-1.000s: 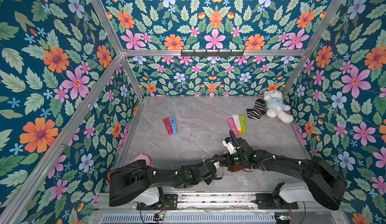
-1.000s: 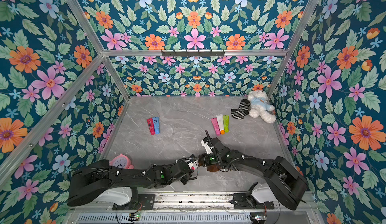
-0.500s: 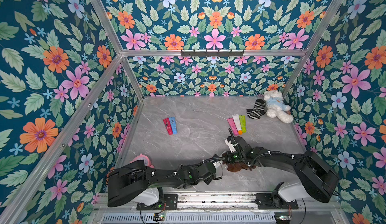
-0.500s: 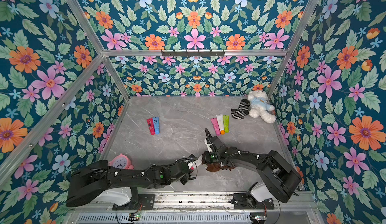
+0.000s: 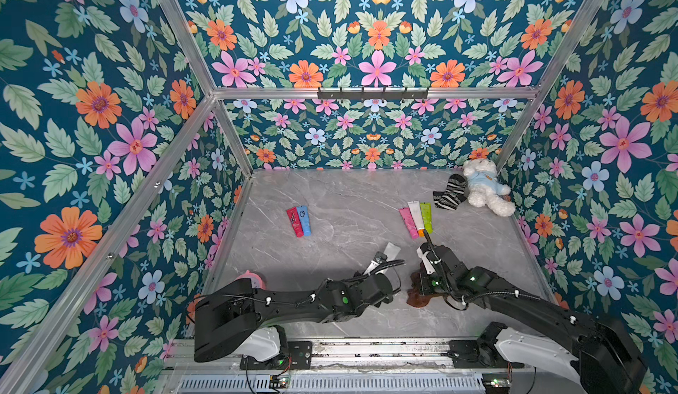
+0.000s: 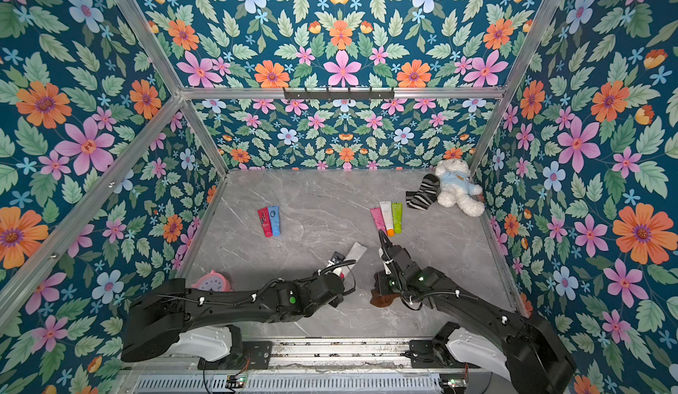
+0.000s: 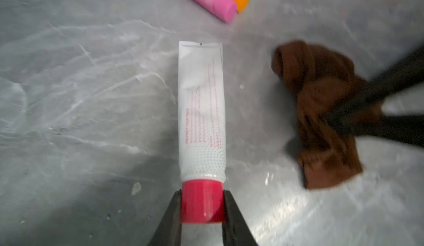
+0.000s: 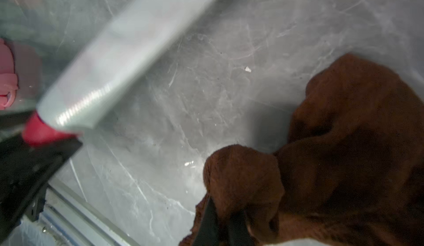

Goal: Wipe the surface of the toothpaste tube
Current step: Pick up the toothpaste from the center of the board, then place the toothpaste at the center of the board.

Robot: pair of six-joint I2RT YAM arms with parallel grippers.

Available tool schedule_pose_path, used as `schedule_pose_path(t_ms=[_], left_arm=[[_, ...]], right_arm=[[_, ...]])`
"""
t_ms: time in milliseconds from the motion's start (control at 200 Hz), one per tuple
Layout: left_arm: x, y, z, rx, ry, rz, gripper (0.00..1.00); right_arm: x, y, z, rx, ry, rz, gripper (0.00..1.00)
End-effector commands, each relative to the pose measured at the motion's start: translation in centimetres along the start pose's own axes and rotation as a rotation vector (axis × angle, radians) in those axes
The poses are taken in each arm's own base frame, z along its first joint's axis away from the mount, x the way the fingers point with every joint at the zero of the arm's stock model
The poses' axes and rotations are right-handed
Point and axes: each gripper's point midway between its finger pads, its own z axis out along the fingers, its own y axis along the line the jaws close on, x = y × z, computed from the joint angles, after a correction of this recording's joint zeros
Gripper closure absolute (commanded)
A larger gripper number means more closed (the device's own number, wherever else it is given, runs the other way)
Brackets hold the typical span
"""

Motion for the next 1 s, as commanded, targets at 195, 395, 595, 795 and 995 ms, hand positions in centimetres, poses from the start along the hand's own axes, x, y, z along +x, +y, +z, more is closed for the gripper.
schedule_pose_path(t_ms=[195,395,595,795,995], left_arm=[[-7.2,3.7,5.9,-0.098,-0.138,-0.333,1.00],[-8.7,1.3,10.4,-0.003,-0.116,-0.409,1.00],[-7.9,-0.2,13.5,0.078,-0.082,-0.487,1.00],[-7.7,-0.9,15.6,0.086,-0.063,-0.506,1.00],[-7.6,-1.9,17.5,0.091,-0.043,-0.513,0.96]], right_arm=[[1.2,-0.1,-1.1,-0.062,-0.054,-0.026,1.00],[1.1,0.1,-1.0,-0.069,-0.052,-0.030,1.00],[1.0,0.0,-1.0,-0.066,-0.054,-0.030,1.00],[1.0,-0.1,-1.0,-0.057,-0.063,-0.028,1.00],[1.0,-0.2,-0.8,-0.054,-0.055,-0.028,1.00]])
